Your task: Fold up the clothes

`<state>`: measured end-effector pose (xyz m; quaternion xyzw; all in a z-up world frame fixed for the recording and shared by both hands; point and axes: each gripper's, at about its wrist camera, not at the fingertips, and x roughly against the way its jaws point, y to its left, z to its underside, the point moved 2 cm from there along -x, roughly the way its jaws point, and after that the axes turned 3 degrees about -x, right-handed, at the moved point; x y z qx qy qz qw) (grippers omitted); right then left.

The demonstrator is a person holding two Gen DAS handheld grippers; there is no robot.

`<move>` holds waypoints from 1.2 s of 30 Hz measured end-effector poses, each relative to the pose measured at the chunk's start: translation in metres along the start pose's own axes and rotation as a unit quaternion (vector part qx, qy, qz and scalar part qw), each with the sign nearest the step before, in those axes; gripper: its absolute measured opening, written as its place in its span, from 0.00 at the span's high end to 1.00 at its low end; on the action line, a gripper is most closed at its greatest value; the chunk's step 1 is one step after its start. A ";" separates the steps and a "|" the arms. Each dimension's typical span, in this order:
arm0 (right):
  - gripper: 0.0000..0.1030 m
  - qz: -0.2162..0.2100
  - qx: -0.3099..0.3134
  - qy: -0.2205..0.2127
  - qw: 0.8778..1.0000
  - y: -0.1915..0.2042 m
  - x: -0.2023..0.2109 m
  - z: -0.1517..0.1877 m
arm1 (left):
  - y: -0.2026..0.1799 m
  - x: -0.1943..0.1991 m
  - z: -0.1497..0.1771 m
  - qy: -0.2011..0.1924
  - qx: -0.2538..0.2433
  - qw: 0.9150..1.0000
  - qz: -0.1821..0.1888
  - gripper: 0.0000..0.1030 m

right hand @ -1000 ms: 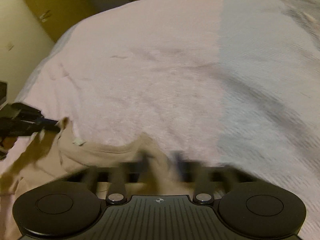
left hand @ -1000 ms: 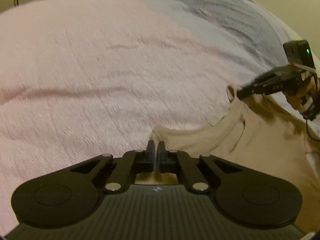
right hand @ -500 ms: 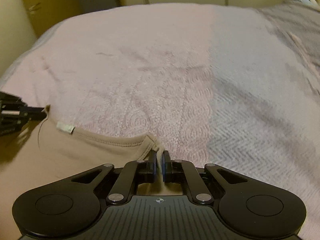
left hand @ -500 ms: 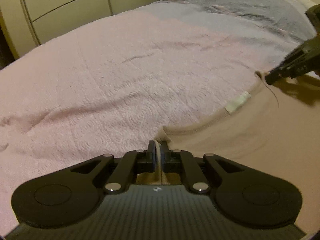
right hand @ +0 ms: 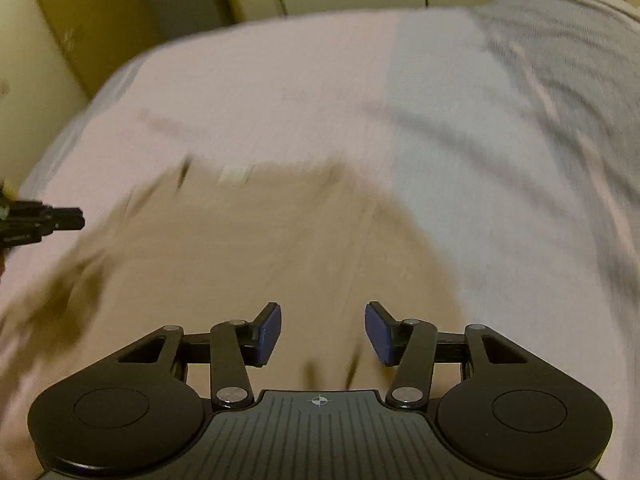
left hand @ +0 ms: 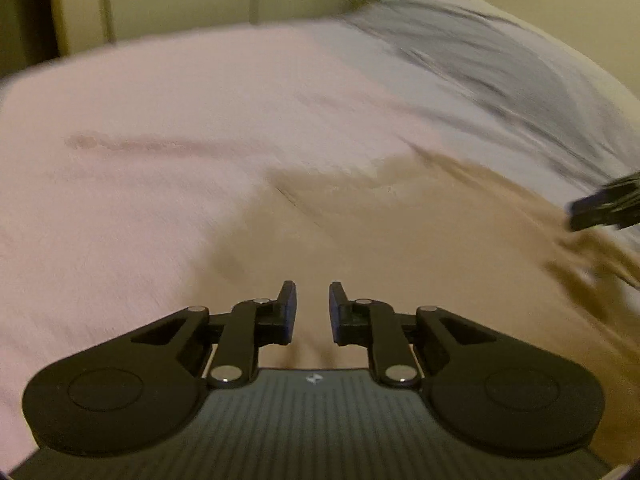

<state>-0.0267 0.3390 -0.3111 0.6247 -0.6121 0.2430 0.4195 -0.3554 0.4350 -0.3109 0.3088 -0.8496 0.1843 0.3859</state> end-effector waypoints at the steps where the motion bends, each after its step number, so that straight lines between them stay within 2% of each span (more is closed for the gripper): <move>1: 0.50 0.002 0.010 0.010 1.000 0.013 0.008 0.020 | -0.018 0.009 0.017 0.012 -0.005 1.000 0.012 0.87; 4: 0.50 0.010 0.041 0.040 0.998 0.051 0.032 0.080 | -0.066 0.036 0.066 0.044 -0.028 0.998 0.034 0.87; 7: 0.51 0.020 0.046 0.067 0.996 0.066 0.054 0.137 | -0.095 0.061 0.117 0.083 -0.037 0.994 0.053 0.85; 8: 0.51 0.026 0.048 0.081 0.995 0.066 0.055 0.152 | -0.101 0.064 0.134 0.107 -0.042 0.992 0.052 0.86; 10: 0.59 0.053 0.040 0.121 0.990 0.065 0.058 0.190 | -0.111 0.072 0.168 0.144 -0.052 0.987 0.049 0.87; 13: 0.61 0.115 0.038 0.197 0.973 0.064 0.073 0.246 | -0.118 0.096 0.196 0.163 -0.071 0.983 0.056 0.88; 14: 0.61 0.128 0.031 0.205 0.970 0.064 0.083 0.257 | -0.118 0.105 0.199 0.163 -0.074 0.982 0.057 0.88; 16: 0.61 0.139 0.005 0.185 0.973 0.069 0.104 0.263 | -0.113 0.112 0.188 0.140 -0.068 0.986 0.057 0.88; 19: 0.61 0.138 -0.020 0.106 0.985 0.081 0.117 0.242 | -0.102 0.109 0.164 0.095 -0.043 0.993 0.053 0.88; 21: 0.61 0.145 -0.015 0.054 0.988 0.088 0.108 0.223 | -0.095 0.095 0.146 0.068 -0.024 0.996 0.047 0.87; 23: 0.61 0.150 -0.017 0.027 0.988 0.091 0.089 0.214 | -0.095 0.072 0.134 0.056 -0.015 0.997 0.043 0.87; 24: 0.61 0.157 -0.023 0.026 0.987 0.090 0.076 0.215 | -0.097 0.061 0.131 0.056 -0.011 0.998 0.037 0.87; 26: 0.61 0.169 -0.041 0.058 0.983 0.088 0.057 0.227 | -0.102 0.048 0.137 0.085 -0.004 0.995 0.046 0.87; 28: 0.61 0.165 -0.050 0.074 0.982 0.085 0.057 0.240 | -0.110 0.050 0.148 0.102 -0.009 0.994 0.048 0.87; 30: 0.61 0.151 -0.057 0.087 0.983 0.081 0.072 0.256 | -0.119 0.058 0.152 0.110 -0.014 0.993 0.049 0.87; 33: 0.61 0.148 -0.106 0.101 0.978 0.059 0.108 0.277 | -0.131 0.067 0.147 0.123 -0.009 0.991 0.056 0.87; 36: 0.61 0.177 -0.141 0.061 0.972 0.016 0.150 0.282 | -0.154 0.065 0.126 0.110 -0.019 0.992 0.061 0.87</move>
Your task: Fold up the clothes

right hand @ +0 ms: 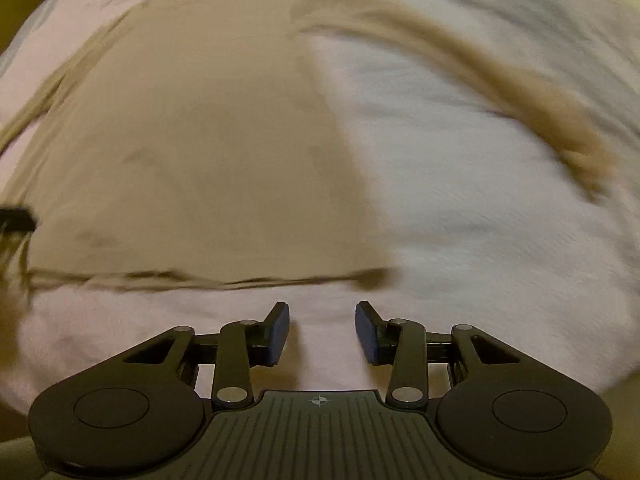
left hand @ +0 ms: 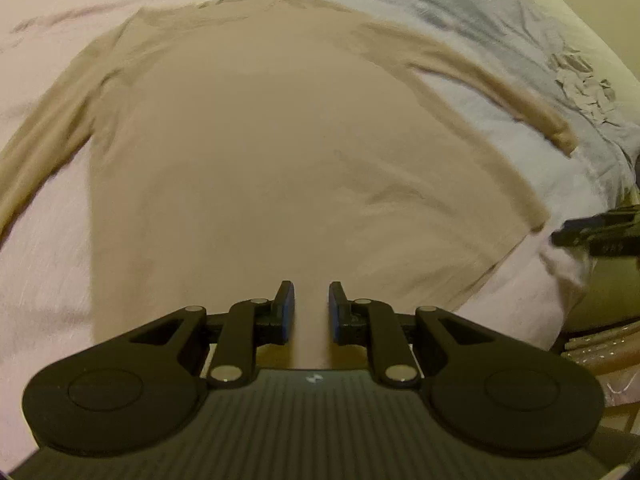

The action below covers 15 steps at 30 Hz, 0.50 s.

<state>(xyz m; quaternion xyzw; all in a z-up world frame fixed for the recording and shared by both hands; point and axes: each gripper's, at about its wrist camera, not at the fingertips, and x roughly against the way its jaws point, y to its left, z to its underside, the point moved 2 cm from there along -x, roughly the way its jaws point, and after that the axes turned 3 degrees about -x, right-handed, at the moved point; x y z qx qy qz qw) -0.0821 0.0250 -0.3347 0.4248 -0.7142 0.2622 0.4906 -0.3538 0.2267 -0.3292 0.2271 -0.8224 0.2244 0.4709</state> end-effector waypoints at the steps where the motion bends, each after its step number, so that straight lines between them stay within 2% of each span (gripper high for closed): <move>1: 0.61 0.011 -0.011 -0.014 1.000 -0.019 0.007 -0.004 | -0.009 -0.003 -0.010 -0.005 -0.006 1.000 -0.003 0.87; 5: 0.61 0.052 -0.038 -0.079 0.995 -0.105 0.023 -0.032 | -0.048 -0.030 -0.058 -0.024 -0.002 1.000 -0.013 0.87; 7: 0.73 0.058 -0.052 -0.105 0.991 -0.148 0.023 -0.053 | -0.070 -0.046 -0.078 -0.027 0.022 0.999 -0.019 0.87; 8: 0.75 0.058 -0.056 -0.109 0.991 -0.167 0.021 -0.060 | -0.081 -0.054 -0.087 -0.026 0.036 0.999 -0.020 0.87; 12: 0.76 0.046 0.061 -0.097 0.992 -0.215 0.006 -0.075 | -0.127 -0.085 -0.113 -0.022 0.085 0.996 -0.017 0.87; 15: 0.76 0.012 0.160 -0.097 0.982 -0.223 -0.007 -0.078 | -0.155 -0.106 -0.127 -0.007 0.100 0.995 -0.018 0.87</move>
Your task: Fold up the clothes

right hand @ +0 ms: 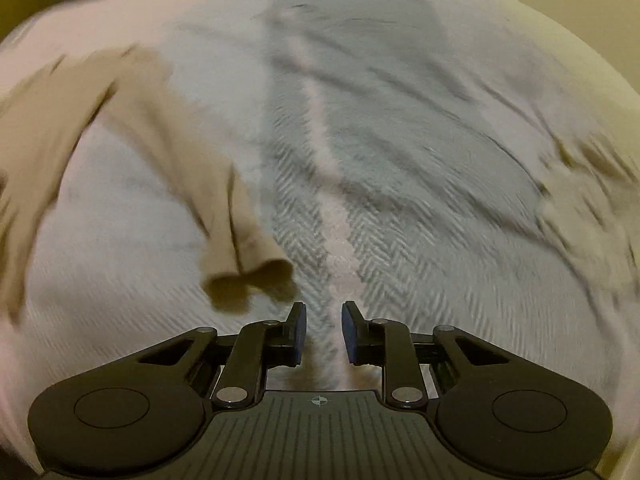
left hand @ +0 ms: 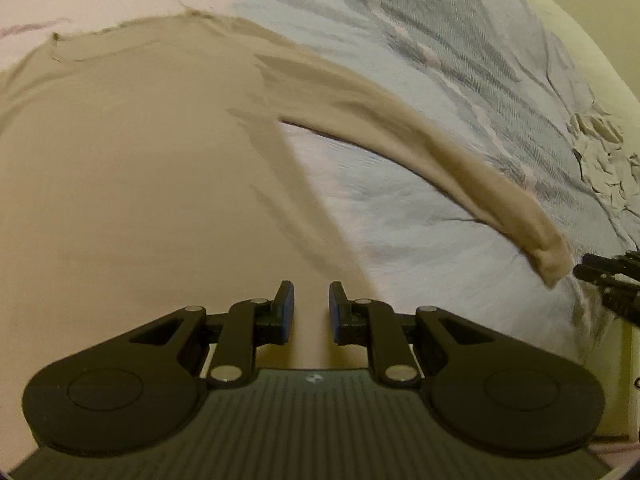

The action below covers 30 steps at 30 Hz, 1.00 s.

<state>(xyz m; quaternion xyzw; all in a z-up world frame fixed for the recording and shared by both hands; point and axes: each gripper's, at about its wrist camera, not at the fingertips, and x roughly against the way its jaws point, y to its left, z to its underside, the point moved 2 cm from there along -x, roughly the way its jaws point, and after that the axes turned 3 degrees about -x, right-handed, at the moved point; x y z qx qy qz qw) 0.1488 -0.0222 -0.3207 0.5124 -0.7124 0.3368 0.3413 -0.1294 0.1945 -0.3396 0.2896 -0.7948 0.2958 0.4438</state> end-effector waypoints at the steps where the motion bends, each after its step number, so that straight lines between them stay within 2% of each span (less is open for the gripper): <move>1: 0.76 -0.015 0.019 -0.008 1.000 0.001 -0.003 -0.001 | -0.008 -0.005 -0.003 0.003 -0.004 1.000 -0.001 0.87; 3: 0.76 -0.043 0.054 -0.024 0.997 0.005 -0.010 -0.003 | -0.022 -0.009 -0.009 0.003 -0.018 1.000 -0.009 0.87; 5: 0.76 -0.066 0.060 -0.042 0.995 0.004 -0.016 -0.006 | -0.029 -0.012 -0.013 0.005 -0.022 1.000 -0.019 0.87; 7: 1.00 -0.096 0.034 -0.056 0.993 -0.009 -0.021 -0.014 | -0.030 -0.014 -0.015 0.010 -0.016 0.999 -0.030 0.87; 8: 1.00 -0.111 0.019 -0.062 0.992 -0.016 -0.023 -0.018 | -0.032 -0.016 -0.017 0.012 -0.013 0.999 -0.036 0.87; 10: 1.00 -0.132 -0.061 -0.084 0.986 -0.047 -0.012 -0.033 | -0.031 -0.014 -0.019 0.014 -0.006 0.999 -0.042 0.87; 11: 1.00 -0.149 -0.124 -0.087 0.977 -0.069 -0.010 -0.040 | -0.032 -0.014 -0.020 0.014 -0.003 0.999 -0.042 0.87; 12: 1.00 -0.168 -0.208 -0.080 0.960 -0.095 -0.011 -0.044 | -0.033 -0.015 -0.020 0.015 0.000 0.999 -0.041 0.87; 15: 1.00 -0.187 -0.346 -0.026 0.919 -0.143 -0.040 -0.042 | -0.040 -0.021 -0.021 0.020 0.009 0.999 -0.030 0.87; 18: 1.00 -0.207 -0.363 0.038 0.908 -0.156 -0.067 -0.040 | -0.056 -0.031 -0.023 0.028 0.019 0.999 0.004 0.87; 20: 1.00 -0.219 -0.332 0.035 0.917 -0.150 -0.064 -0.043 | -0.069 -0.034 -0.023 0.031 0.034 0.998 0.037 0.87; 23: 1.00 -0.200 -0.277 0.026 0.940 -0.134 -0.052 -0.044 | -0.085 -0.045 -0.023 0.035 0.065 0.994 0.078 0.87; 26: 1.00 -0.126 -0.272 0.044 0.953 -0.132 -0.059 -0.037 | -0.103 -0.061 -0.028 0.034 0.113 0.984 0.130 0.82; 27: 1.00 -0.113 -0.280 0.052 0.952 -0.136 -0.064 -0.034 | -0.109 -0.068 -0.032 0.033 0.129 0.980 0.145 0.80; 30: 1.00 -0.143 -0.319 0.060 0.935 -0.150 -0.066 -0.034 | -0.128 -0.089 -0.041 0.034 0.168 0.969 0.178 0.78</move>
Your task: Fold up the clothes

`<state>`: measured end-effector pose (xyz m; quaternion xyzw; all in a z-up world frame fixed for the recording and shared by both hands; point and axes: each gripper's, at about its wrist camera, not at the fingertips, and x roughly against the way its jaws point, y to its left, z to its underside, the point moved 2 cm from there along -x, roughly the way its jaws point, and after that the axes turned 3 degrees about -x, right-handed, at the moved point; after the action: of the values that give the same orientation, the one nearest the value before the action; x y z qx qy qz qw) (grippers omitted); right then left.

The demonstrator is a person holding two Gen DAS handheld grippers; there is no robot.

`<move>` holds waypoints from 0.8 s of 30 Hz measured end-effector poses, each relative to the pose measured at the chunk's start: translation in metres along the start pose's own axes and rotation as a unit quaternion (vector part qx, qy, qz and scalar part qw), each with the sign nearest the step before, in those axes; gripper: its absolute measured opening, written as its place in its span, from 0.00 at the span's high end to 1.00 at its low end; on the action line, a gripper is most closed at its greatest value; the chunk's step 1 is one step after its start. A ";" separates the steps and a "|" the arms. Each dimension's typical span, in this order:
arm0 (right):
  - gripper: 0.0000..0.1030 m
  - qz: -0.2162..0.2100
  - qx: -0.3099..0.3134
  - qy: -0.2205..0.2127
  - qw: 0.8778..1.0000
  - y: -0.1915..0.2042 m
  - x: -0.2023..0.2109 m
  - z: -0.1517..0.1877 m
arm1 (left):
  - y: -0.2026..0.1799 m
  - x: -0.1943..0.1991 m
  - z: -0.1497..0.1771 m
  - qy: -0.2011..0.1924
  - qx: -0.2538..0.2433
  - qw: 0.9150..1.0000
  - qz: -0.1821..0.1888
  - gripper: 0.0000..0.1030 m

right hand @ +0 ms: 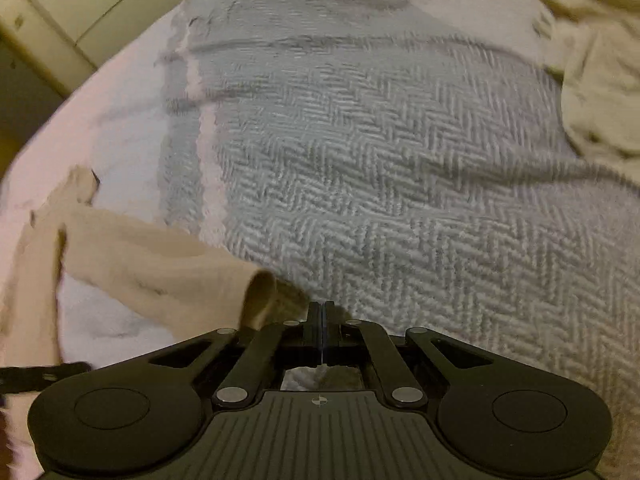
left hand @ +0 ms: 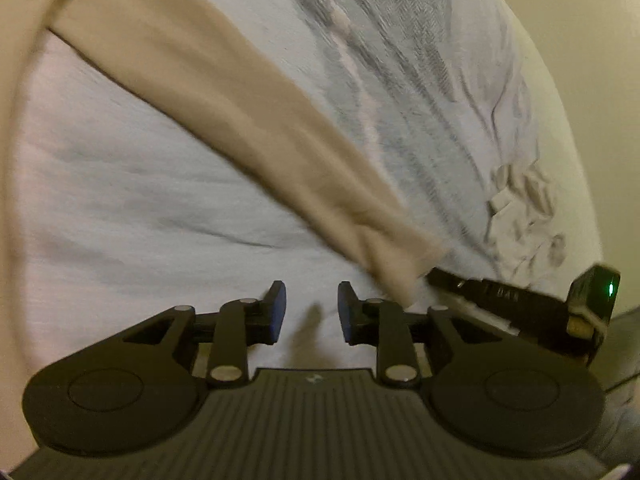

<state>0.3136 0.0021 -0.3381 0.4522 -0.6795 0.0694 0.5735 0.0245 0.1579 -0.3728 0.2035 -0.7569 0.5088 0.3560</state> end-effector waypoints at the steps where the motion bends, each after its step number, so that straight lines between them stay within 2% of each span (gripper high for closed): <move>1: 1.00 -0.010 -0.011 0.002 1.000 -0.002 0.003 -0.001 | -0.003 -0.009 0.000 0.002 0.015 1.000 0.014 0.78; 6: 0.94 -0.035 -0.082 -0.003 0.996 -0.015 0.014 -0.008 | -0.007 -0.048 0.004 0.012 0.107 0.992 0.069 0.75; 8: 0.82 -0.059 -0.135 -0.008 0.989 -0.021 0.015 -0.010 | -0.003 -0.059 0.006 0.009 0.153 0.984 0.090 0.73; 9: 0.68 -0.071 -0.162 -0.010 0.984 -0.025 0.016 -0.011 | 0.000 -0.064 0.007 0.006 0.175 0.980 0.098 0.73; 10: 0.59 -0.081 -0.185 -0.013 0.979 -0.028 0.018 -0.009 | 0.002 -0.068 0.008 0.003 0.197 0.975 0.107 0.73; 11: 0.59 -0.085 -0.199 -0.017 0.976 -0.030 0.019 -0.009 | 0.005 -0.072 0.009 0.001 0.218 0.969 0.115 0.76; 13: 0.59 -0.089 -0.217 -0.024 0.972 -0.031 0.018 -0.009 | 0.004 -0.079 0.010 0.003 0.228 0.965 0.127 0.96; 14: 0.59 -0.092 -0.218 -0.023 0.971 -0.031 0.018 -0.008 | 0.002 -0.079 0.011 0.006 0.219 0.966 0.137 1.00; 16: 0.59 -0.098 -0.220 -0.022 0.970 -0.030 0.017 -0.007 | -0.006 -0.067 0.012 0.003 0.185 0.972 0.145 1.00; 18: 0.59 -0.108 -0.225 -0.018 0.968 -0.030 0.016 -0.006 | -0.013 -0.048 0.013 0.003 0.140 0.981 0.135 1.00; 20: 0.59 -0.117 -0.234 -0.008 0.965 -0.031 0.014 -0.003 | -0.012 -0.034 0.017 0.005 0.116 0.987 0.113 1.00; 24: 0.59 -0.129 -0.235 0.012 0.963 -0.028 0.006 0.007 | 0.005 -0.023 0.022 0.007 0.131 0.989 0.072 1.00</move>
<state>0.3284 -0.0210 -0.3471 0.3875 -0.6055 -0.1618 0.6761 0.0292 0.1388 -0.3986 0.1895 -0.6939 0.6295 0.2939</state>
